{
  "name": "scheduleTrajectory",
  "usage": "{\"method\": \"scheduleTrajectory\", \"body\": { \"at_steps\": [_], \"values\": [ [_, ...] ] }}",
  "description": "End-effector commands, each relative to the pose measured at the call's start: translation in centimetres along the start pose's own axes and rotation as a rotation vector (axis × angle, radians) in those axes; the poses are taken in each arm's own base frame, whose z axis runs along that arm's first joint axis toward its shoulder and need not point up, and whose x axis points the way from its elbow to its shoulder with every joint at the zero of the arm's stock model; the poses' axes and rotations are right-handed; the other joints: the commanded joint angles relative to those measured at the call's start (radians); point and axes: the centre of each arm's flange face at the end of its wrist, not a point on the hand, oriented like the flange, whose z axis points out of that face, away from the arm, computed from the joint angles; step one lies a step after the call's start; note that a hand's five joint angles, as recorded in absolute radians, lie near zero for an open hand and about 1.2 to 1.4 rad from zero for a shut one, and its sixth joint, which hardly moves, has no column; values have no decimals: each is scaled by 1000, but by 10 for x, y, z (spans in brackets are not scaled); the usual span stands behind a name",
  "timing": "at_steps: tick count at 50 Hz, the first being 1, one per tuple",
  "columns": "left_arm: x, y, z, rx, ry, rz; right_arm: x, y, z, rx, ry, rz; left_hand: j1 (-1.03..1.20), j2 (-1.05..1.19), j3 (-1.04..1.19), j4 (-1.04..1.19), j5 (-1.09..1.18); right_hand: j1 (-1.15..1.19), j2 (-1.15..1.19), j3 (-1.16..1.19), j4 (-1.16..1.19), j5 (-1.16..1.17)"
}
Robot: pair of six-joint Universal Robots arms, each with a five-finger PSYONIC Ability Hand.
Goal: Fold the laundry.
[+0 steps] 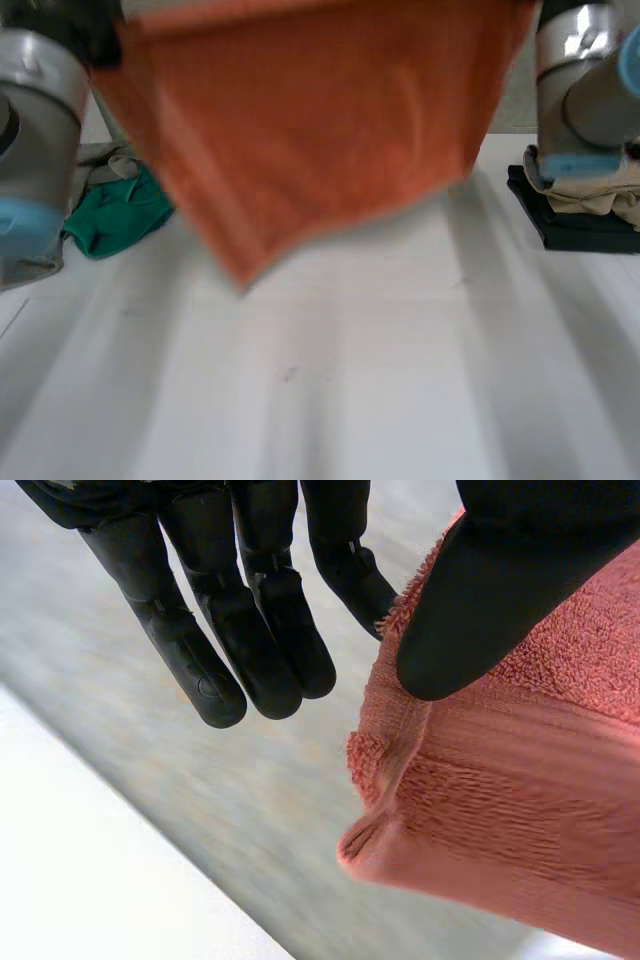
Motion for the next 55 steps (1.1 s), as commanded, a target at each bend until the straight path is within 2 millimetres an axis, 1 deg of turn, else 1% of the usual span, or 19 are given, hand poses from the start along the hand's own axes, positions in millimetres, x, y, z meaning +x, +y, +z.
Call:
{"method": "scheduleTrajectory", "body": {
  "at_steps": [1,4,7,10,13,14,16,17,20,21,24,27,28,29,32,36,42,48,55],
  "values": [
    [-10,-18,38,214,-139,-135,3,-26,0,92,-17,-11,257,201,203,198,241,261,222,213,203,237],
    [0,-9,36,188,-103,-164,1,-13,-13,-11,-50,-11,257,201,203,198,241,261,222,213,203,237],
    [21,10,25,113,-34,-191,-4,12,-39,-184,-117,0,257,201,203,198,241,261,222,213,203,237],
    [47,46,7,1,51,-186,-9,43,-80,-396,-198,20,257,201,203,198,241,261,222,213,203,237],
    [60,72,-5,-73,95,-172,-12,60,-106,-508,-239,33,257,201,203,198,241,261,222,213,203,237],
    [69,89,-13,-125,122,-162,-14,71,-122,-570,-265,37,257,201,203,198,241,261,222,213,203,237],
    [79,108,-22,-181,152,-154,-18,82,-139,-625,-294,40,257,201,203,198,241,261,222,213,203,237],
    [87,124,-31,-233,180,-145,-22,95,-155,-677,-324,36,257,201,203,198,241,261,222,213,203,237],
    [102,152,-48,-325,228,-129,-27,116,-180,-749,-362,17,257,201,203,198,241,261,222,213,203,237],
    [105,157,-52,-347,239,-124,-28,129,-193,-790,-384,-4,257,201,203,198,241,261,222,213,203,237],
    [110,170,-62,-401,266,-104,-28,148,-215,-878,-417,-41,257,201,203,198,241,205,166,157,148,181],
    [107,168,-63,-409,270,-95,-25,148,-218,-927,-435,-54,257,201,203,198,241,-234,-273,-282,-291,-258],
    [104,163,-63,-407,270,-95,-22,146,-219,-959,-437,-49,257,201,203,198,241,-547,-586,-595,-604,-570],
    [102,160,-62,-403,267,-96,-20,145,-218,-972,-433,-46,257,201,203,198,241,-663,-702,-711,-721,-687],
    [94,149,-63,-399,266,-100,-11,133,-207,-996,-405,-20,257,201,203,198,241,-819,-859,-868,-877,-843],
    [88,141,-64,-398,263,-109,4,114,-192,-1008,-355,37,257,201,203,198,241,-852,-892,-900,-910,-876],
    [84,135,-67,-396,260,-124,27,100,-185,-1070,-281,114,257,201,203,198,241,-855,-895,-903,-913,-879],
    [77,123,-65,-376,255,-131,44,94,-193,-1182,-275,173,257,201,203,198,241,-799,-839,-848,-857,-823],
    [65,98,-61,-344,254,-155,42,101,-213,-1275,-242,284,257,201,203,198,241,-756,-795,-804,-813,-779]
  ]
}}
